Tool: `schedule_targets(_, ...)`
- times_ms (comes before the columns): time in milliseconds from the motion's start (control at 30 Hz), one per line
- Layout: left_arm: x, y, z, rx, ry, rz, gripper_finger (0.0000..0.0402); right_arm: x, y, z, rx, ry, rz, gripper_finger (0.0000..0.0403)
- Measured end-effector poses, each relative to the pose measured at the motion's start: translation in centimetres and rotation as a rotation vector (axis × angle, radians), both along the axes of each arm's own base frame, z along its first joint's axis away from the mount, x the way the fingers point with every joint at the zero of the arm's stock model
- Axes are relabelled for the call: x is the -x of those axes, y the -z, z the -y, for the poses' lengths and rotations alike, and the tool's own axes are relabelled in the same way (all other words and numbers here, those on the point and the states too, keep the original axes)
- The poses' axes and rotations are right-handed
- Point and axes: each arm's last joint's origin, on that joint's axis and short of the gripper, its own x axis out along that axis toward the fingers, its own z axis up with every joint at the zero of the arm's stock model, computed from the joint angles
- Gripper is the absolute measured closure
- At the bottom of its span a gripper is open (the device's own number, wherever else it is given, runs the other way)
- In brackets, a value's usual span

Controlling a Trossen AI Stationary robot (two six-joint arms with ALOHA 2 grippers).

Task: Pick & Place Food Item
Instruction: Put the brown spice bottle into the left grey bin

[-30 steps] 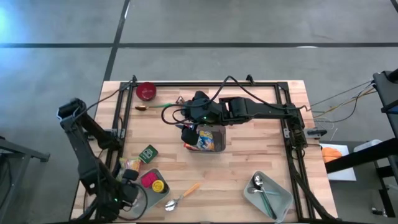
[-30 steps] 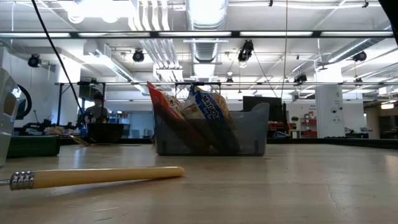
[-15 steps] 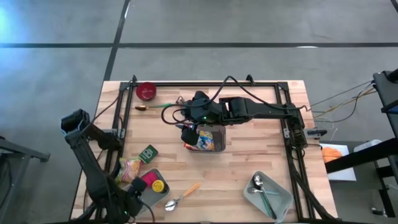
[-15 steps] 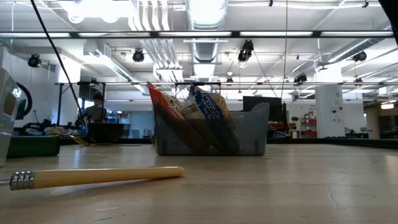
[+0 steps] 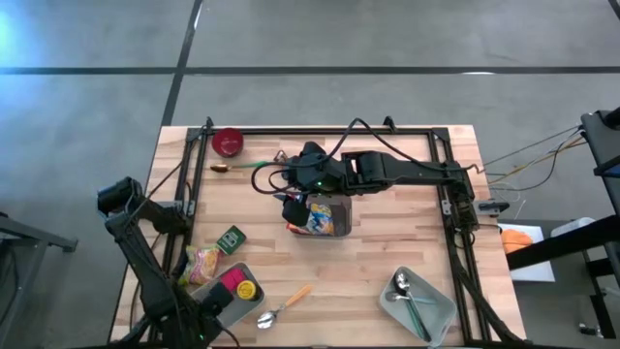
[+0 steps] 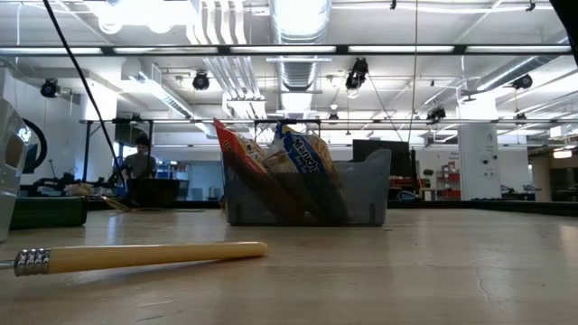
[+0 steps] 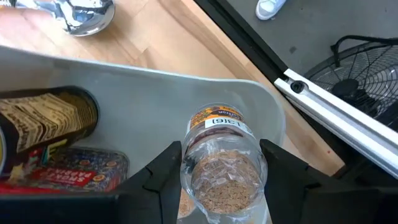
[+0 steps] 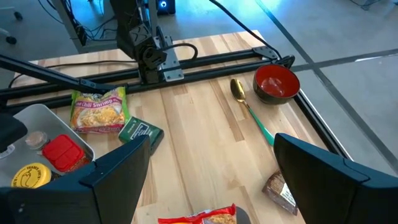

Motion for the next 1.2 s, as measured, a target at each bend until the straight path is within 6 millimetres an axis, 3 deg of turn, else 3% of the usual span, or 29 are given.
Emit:
schedule_targets(600, 0.2, 2.9, -0.4, -0.056, 0.168, 0.017, 0.0237, 0.0, 0.0, 0.0, 0.0, 0.0, 0.0, 0.0064)
schedule_targets(1200, 0.4, 4.4, -1.0, -0.061, 0.188, 0.025, 0.0237, 0.0, 0.0, 0.0, 0.0, 0.0, 0.0, 0.0064)
